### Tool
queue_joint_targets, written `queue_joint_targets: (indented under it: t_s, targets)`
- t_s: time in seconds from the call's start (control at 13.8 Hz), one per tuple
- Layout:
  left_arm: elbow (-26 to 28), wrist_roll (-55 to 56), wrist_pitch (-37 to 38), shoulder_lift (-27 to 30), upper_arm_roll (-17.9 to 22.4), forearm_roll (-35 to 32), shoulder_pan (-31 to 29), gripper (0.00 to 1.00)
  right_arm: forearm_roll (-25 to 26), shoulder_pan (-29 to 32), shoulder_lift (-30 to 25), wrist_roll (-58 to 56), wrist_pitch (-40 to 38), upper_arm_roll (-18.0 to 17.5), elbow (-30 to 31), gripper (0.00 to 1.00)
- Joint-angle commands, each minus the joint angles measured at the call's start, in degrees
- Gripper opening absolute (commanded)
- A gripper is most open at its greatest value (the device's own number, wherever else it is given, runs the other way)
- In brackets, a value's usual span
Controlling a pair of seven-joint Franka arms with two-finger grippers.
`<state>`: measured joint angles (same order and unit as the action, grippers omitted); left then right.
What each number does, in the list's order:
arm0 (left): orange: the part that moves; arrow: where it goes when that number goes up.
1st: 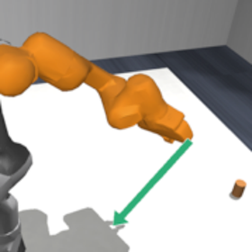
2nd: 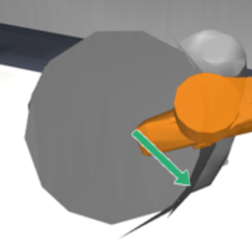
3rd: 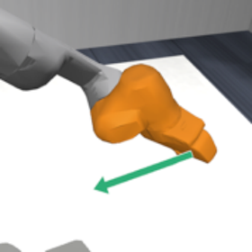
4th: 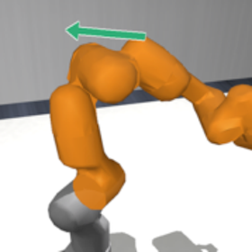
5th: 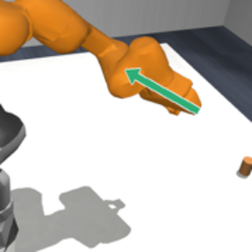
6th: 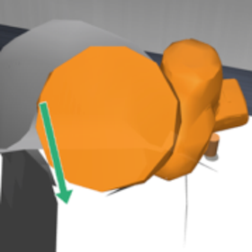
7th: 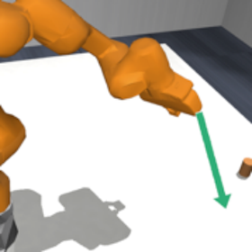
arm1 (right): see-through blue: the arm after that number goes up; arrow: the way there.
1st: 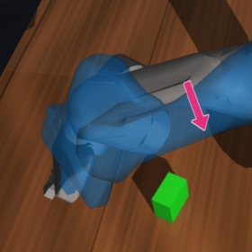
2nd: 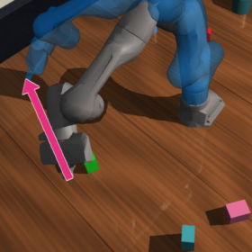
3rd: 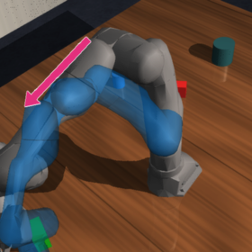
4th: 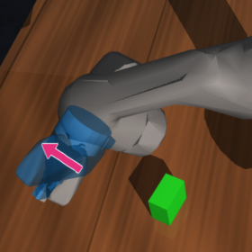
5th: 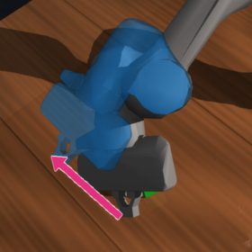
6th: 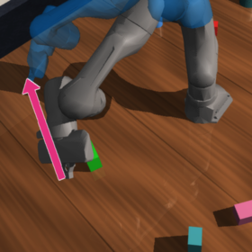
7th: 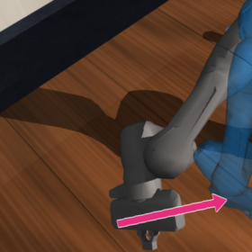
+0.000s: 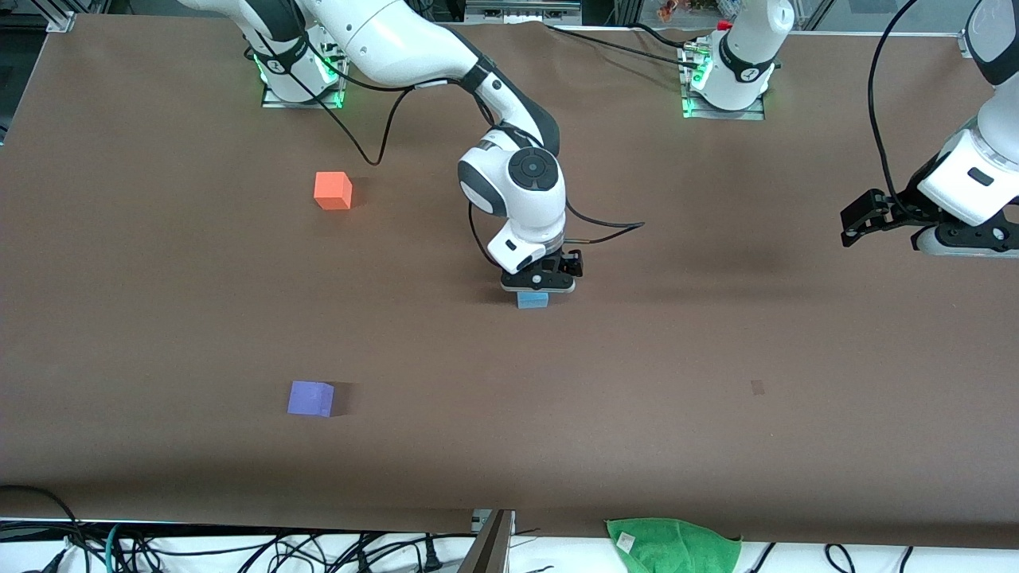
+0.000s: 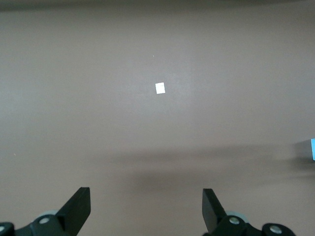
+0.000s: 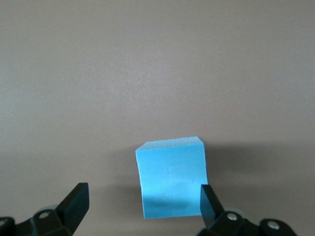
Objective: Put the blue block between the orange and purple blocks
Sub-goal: 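Move the right gripper over the blue cube and lower it, then close the right gripper on the blue cube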
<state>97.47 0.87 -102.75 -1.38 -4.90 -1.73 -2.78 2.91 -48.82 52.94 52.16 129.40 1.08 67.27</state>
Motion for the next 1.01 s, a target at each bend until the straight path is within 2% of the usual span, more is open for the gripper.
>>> queue_joint_targets:
  t_s: [0.0, 0.36, 0.51, 0.65, 0.8, 0.94]
  targets:
    - [-1.6, -1.3, 0.2, -0.8, -0.4, 0.9, -0.5, 1.0, 1.0, 0.3, 0.1, -4.0, -1.2, 0.1, -0.6, 1.0]
    - [-1.6, -1.3, 0.2, -0.8, -0.5, 1.3, -0.6, 1.0, 1.7, 0.3, 0.6, -6.5, -0.5, 0.6, 1.3, 1.0]
    - [-1.6, -1.3, 0.2, -0.8, -0.5, 1.3, -0.5, 1.0, 1.7, 0.1, 1.4, -6.3, 0.8, 0.6, 1.6, 0.95]
    - [-1.6, -1.3, 0.2, -0.8, -0.5, 1.3, -0.3, 1.0, 1.7, 0.0, 2.1, -6.4, 2.2, 0.6, 1.7, 0.82]
    - [-1.6, -1.3, 0.2, -0.8, -0.5, 1.3, -0.3, 1.0, 1.5, 0.7, 1.7, -7.1, 2.1, 0.7, 1.6, 0.61]
    - [-1.5, -1.3, 0.2, -0.8, -0.5, 1.3, -0.6, 1.0, 0.9, 3.1, 1.0, -7.6, 1.6, 0.4, 1.2, 0.45]
